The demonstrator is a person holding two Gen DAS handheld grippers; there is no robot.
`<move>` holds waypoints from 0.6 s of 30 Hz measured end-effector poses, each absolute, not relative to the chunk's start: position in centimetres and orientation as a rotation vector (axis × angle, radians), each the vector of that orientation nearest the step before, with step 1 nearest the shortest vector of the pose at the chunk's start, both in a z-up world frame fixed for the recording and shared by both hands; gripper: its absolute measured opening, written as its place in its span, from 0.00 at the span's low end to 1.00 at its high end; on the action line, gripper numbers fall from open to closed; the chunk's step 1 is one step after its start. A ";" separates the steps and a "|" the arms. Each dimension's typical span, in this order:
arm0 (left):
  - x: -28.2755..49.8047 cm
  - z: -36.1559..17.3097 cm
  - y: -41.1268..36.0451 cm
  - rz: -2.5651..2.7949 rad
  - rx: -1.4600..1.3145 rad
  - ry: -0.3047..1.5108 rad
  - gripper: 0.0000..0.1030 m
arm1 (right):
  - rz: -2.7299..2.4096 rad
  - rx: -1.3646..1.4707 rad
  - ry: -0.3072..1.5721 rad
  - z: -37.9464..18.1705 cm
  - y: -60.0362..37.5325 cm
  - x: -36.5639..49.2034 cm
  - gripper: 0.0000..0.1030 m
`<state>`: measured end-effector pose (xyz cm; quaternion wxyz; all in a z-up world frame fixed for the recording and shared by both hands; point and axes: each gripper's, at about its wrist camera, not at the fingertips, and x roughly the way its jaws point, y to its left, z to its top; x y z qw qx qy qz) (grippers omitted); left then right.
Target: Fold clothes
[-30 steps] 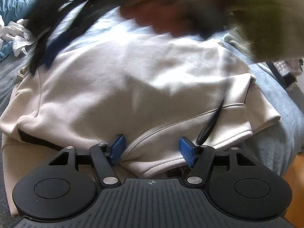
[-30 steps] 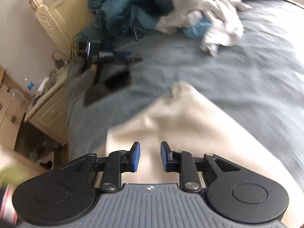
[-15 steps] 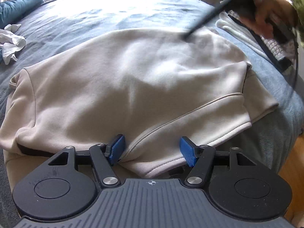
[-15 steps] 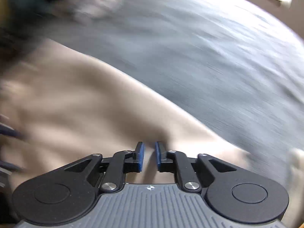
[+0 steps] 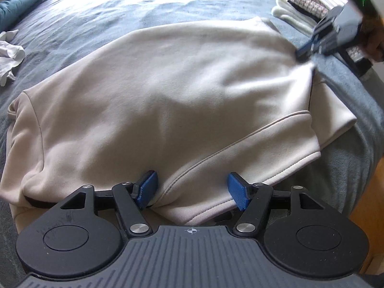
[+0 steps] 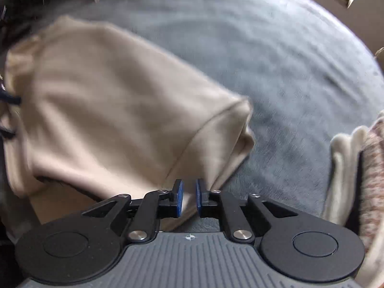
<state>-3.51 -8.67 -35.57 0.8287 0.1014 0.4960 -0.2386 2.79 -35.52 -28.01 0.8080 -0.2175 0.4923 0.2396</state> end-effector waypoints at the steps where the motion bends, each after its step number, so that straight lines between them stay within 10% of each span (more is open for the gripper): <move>1: -3.4 -35.5 -8.7 -0.508 0.215 1.061 0.64 | 0.549 -0.461 1.026 -27.1 -34.7 2.1 0.16; 7: -2.3 -35.1 -9.1 -0.515 0.233 1.142 0.64 | 0.577 -0.553 1.077 -32.2 -30.0 -2.3 0.17; 18: 3.3 -29.9 -5.0 -0.375 -0.119 1.301 0.64 | 0.376 -0.117 1.071 -25.6 -24.4 -3.3 0.26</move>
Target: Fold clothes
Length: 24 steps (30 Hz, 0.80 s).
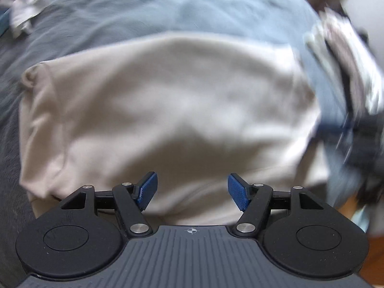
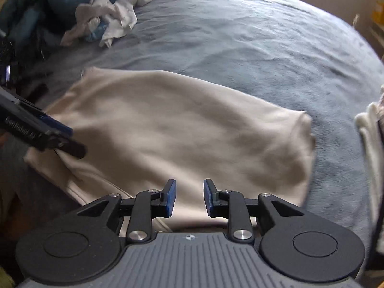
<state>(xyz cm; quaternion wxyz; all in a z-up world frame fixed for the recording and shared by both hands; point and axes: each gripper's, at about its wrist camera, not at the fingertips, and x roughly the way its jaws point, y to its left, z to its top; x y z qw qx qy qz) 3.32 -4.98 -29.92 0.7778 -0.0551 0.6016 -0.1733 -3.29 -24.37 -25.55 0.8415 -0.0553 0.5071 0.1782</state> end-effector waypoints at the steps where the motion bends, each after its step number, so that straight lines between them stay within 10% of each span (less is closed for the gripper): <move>1: 4.1 -30.1 -4.6 -0.339 -0.138 1.304 0.64 | 0.363 -0.087 1.090 -26.4 -23.5 -2.9 0.25; 6: 6.7 -33.6 -3.1 -0.180 -0.157 1.399 0.65 | 0.271 -0.050 1.205 -32.9 -22.2 -1.0 0.24; 24: 8.5 -34.9 -2.9 -0.141 -0.110 1.518 0.69 | 0.157 -0.012 1.232 -29.3 -21.2 5.6 0.24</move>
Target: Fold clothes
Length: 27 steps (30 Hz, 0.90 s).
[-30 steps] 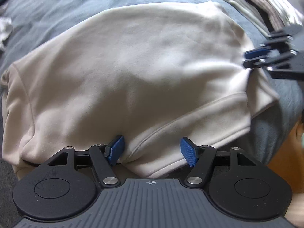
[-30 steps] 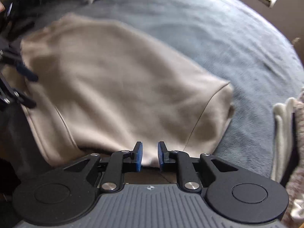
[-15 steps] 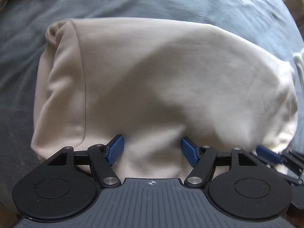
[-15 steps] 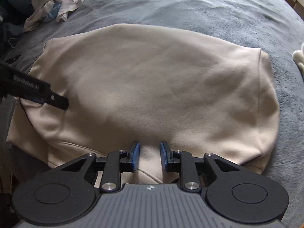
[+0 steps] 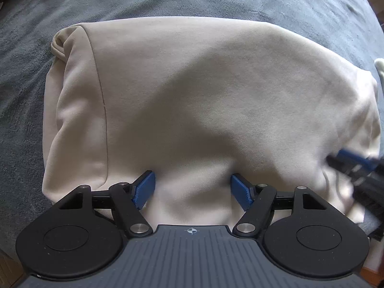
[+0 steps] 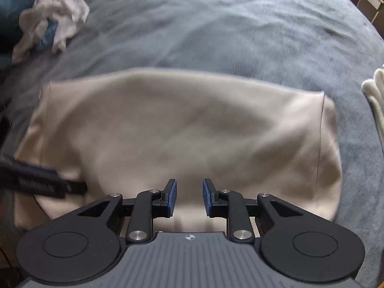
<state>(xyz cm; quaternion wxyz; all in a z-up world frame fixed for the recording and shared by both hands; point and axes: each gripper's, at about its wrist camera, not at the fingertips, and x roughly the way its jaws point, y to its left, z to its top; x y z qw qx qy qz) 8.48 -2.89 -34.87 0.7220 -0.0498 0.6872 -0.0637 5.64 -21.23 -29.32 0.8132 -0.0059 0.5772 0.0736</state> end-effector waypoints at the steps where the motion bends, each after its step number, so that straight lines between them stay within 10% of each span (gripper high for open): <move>1: 8.5 -34.9 -2.9 -0.142 -0.110 1.520 0.69 | 0.148 -0.010 1.217 -29.2 -21.2 6.4 0.24; 27: 4.7 -32.4 -0.1 -0.251 -0.164 1.364 0.70 | 0.232 0.075 1.152 -29.4 -18.3 10.4 0.25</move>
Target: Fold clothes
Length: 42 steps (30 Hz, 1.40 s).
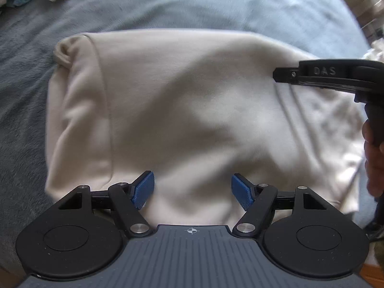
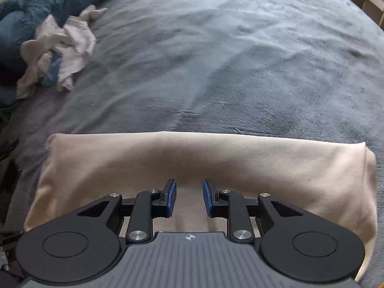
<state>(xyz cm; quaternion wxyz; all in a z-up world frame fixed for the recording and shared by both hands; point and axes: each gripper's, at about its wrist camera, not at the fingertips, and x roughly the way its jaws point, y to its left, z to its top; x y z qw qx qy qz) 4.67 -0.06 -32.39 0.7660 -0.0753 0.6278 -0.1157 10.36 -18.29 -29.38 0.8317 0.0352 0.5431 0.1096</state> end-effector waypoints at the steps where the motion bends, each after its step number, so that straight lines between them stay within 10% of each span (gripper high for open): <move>1: 3.7 -31.8 0.9 -0.261 -0.186 1.345 0.70 | 0.265 0.078 1.152 -28.7 -17.9 9.7 0.25; 12: -0.7 -31.3 13.0 -0.067 -0.391 1.262 0.70 | 0.582 0.284 1.210 -28.4 -7.9 8.5 0.34; 42: 0.0 -36.4 16.3 -0.143 -0.891 1.208 0.72 | 0.535 0.392 1.522 -33.6 -2.1 12.3 0.48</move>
